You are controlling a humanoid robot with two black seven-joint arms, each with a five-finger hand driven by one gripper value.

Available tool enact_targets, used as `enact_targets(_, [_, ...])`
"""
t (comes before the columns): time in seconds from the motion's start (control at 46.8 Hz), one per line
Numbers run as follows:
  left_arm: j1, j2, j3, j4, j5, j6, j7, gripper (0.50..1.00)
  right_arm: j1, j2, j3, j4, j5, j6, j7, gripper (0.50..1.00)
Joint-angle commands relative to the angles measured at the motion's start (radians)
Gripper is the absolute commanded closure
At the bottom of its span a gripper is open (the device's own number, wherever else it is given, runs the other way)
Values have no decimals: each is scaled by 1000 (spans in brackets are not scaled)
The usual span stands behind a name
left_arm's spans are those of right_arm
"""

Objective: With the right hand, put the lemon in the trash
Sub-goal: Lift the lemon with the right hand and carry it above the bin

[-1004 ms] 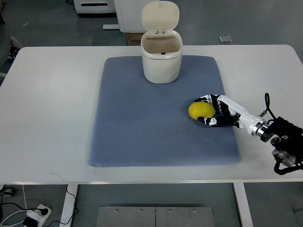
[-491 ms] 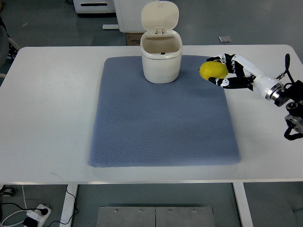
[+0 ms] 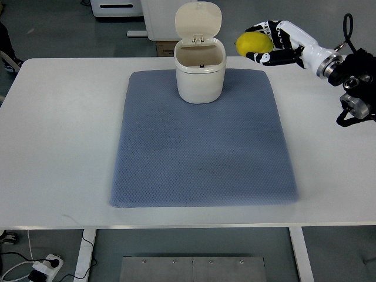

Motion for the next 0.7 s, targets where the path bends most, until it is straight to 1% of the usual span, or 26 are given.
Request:
enact_targets(0.0, [-1,0,0,0,0,0,0,500,29,21,-6,0,-5,-16,-41,1000])
enact_targets(0.107, [-1,0,0,0,0,0,0,500,78,57,-54,-5,-8,-40,-82,1000])
enact_targets(0.32, [-1,0,0,0,0,0,0,500,164,141,-143,-55,-8,-86,-154,1000])
enact_targets(0.534, [1,0,0,0,0,0,0,500,207,231,-172,-132,-14,-112,-200,1000])
enact_targets(0.683, [-1,0,0,0,0,0,0,500,222,285,-183,-189,-16,-122,-220,1000])
